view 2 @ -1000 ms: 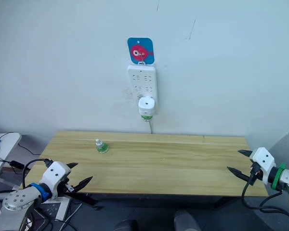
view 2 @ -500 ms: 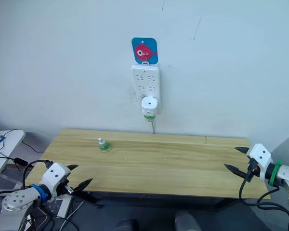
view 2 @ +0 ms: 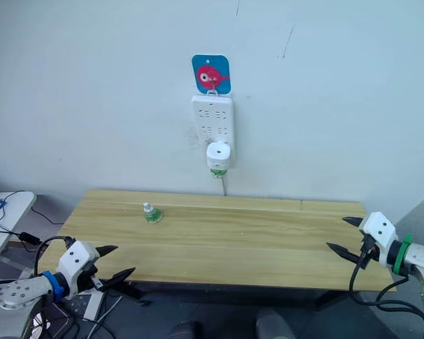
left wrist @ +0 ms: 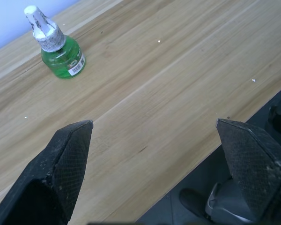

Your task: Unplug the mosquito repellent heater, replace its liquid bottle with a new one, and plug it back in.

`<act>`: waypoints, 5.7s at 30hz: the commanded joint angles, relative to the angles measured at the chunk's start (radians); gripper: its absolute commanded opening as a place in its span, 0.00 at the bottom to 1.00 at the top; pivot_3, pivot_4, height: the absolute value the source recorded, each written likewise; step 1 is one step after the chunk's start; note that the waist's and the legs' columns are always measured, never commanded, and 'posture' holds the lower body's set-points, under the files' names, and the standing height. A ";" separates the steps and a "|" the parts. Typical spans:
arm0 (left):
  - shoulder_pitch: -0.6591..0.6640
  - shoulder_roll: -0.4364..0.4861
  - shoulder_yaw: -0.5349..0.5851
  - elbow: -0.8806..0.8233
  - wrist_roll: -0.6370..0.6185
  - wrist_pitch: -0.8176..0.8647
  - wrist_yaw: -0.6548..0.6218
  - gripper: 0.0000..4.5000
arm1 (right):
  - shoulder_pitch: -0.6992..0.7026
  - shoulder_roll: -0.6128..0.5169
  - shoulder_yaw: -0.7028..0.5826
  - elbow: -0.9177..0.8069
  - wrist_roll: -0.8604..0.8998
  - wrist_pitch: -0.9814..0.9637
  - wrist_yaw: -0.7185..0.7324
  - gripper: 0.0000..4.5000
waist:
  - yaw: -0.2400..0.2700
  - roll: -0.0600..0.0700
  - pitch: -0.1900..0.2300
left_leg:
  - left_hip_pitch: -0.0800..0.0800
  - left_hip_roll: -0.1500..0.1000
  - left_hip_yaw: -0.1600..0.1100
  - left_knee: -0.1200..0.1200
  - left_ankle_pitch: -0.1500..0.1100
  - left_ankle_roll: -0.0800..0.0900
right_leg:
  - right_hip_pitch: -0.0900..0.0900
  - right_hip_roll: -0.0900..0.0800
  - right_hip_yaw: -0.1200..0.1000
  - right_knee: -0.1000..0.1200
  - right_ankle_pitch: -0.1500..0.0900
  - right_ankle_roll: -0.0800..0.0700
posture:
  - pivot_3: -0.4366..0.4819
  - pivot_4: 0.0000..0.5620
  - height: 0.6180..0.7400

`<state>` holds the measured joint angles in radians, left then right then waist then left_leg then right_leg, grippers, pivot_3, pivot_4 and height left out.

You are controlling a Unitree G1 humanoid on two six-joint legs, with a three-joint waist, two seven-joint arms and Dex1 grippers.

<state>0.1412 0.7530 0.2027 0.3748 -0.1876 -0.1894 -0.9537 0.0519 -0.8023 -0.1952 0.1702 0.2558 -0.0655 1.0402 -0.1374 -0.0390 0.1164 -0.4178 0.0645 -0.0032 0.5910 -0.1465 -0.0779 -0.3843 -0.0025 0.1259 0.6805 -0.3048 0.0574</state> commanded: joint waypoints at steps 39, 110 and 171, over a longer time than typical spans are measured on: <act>-0.980 -0.229 -0.088 0.110 -0.205 0.405 0.003 0.74 | -0.291 0.303 0.116 -0.974 0.281 0.745 -0.643 1.00 | -0.007 0.001 0.190 | -0.025 0.000 -0.011 0.002 -0.003 0.003 | -0.012 0.004 -0.006 0.000 0.004 0.015 | 0.12 0.63 0.87; -1.106 -0.268 -0.124 0.162 -0.153 0.375 -0.257 0.29 | -0.701 0.550 0.257 -0.905 0.183 1.152 -0.931 1.00 | -0.082 0.003 0.202 | -0.046 -0.001 -0.027 0.014 -0.003 0.003 | -0.024 0.003 -0.021 0.009 0.006 0.013 | 0.10 0.56 0.87; -0.795 -0.177 -0.161 -0.002 0.027 0.125 0.013 0.72 | -0.651 0.916 0.111 -0.949 0.034 1.145 -1.056 0.66 | -0.116 0.007 0.199 | -0.041 0.000 -0.032 0.015 0.003 -0.001 | -0.022 0.003 -0.025 0.020 0.007 0.011 | 0.12 0.56 0.87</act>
<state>-0.6479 0.5677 0.0320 0.4521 -0.1602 -0.0475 -0.9661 -0.5966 0.0990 -0.0807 -0.7556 0.2597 1.1113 -0.0209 -0.2530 -0.0325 0.3152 -0.4610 0.0650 -0.0356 0.6059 -0.1435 -0.0790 -0.4088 0.0013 0.1004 0.7003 -0.2975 0.0684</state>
